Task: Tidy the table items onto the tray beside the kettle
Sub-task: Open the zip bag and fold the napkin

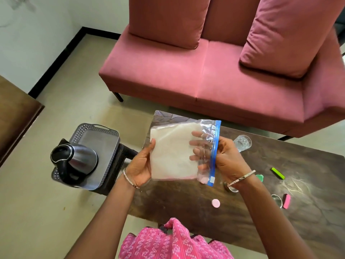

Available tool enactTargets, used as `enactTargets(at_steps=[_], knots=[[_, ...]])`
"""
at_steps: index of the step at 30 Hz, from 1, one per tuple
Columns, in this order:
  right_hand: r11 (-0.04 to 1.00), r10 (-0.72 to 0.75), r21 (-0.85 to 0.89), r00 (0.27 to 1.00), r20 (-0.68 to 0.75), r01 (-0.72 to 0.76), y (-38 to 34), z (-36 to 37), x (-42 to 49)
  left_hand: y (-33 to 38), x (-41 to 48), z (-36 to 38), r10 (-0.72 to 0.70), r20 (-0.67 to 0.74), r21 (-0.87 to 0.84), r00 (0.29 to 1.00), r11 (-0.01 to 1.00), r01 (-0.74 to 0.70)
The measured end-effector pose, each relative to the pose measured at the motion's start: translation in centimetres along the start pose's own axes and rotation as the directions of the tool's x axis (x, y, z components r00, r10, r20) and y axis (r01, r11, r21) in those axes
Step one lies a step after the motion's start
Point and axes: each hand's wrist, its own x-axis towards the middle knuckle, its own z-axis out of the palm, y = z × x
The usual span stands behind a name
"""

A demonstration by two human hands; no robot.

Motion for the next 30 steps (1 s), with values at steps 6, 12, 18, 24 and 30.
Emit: enactTargets(at_steps=[6, 12, 18, 24, 30], knots=[[0.948, -0.19, -0.297, 0.951, -0.245, 0.113, -0.4, 0.0, 0.0, 1.0, 0.1, 0.9, 0.142, -0.003, 0.082, 0.99, 0.987, -0.141], [0.957, -0.162, -0.281, 0.936, -0.312, 0.072, -0.5, 0.4, 0.6, 1.2, 0.2, 1.6, 0.174, 0.052, 0.111, 0.983, 0.978, -0.178], [0.919, -0.286, -0.369, 0.878, -0.384, 0.139, -0.5, 0.3, 1.1, 1.1, 0.4, 2.1, 0.179, 0.094, 0.074, 0.979, 0.98, -0.187], [0.874, -0.396, -0.437, 0.831, -0.39, 0.211, 0.1, 0.1, 1.4, 1.0, 0.7, 2.1, 0.202, 0.064, 0.097, 0.977, 0.973, -0.208], [0.865, -0.408, -0.432, 0.861, -0.304, 0.257, -0.1, 0.1, 1.0, 0.9, 0.9, 1.8, 0.24, 0.037, 0.14, 0.97, 0.96, -0.243]])
